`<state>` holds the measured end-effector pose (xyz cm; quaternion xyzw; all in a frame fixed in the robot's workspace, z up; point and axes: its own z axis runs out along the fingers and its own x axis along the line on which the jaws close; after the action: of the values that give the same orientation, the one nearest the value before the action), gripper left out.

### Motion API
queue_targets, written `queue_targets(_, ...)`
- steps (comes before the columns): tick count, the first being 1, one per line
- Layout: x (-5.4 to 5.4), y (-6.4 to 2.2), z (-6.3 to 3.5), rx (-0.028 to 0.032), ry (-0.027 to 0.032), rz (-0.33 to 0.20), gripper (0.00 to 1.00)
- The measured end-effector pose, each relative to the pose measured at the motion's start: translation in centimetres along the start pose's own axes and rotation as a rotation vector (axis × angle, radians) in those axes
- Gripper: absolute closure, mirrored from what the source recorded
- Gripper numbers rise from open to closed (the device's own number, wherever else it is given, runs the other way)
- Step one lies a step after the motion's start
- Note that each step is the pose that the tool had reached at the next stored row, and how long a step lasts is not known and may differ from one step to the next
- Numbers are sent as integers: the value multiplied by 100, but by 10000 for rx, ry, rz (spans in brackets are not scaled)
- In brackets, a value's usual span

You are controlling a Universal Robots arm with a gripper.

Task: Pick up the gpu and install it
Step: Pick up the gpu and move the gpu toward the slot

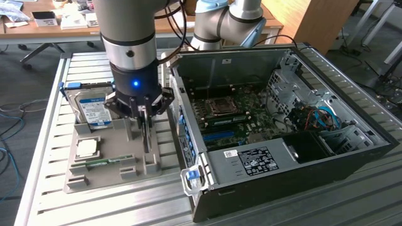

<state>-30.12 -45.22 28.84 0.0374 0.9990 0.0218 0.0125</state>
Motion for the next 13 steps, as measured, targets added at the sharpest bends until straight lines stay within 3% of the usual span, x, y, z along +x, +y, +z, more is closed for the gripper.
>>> queue_targets(13, -5, 10, -217, 1, -1, 0, 73)
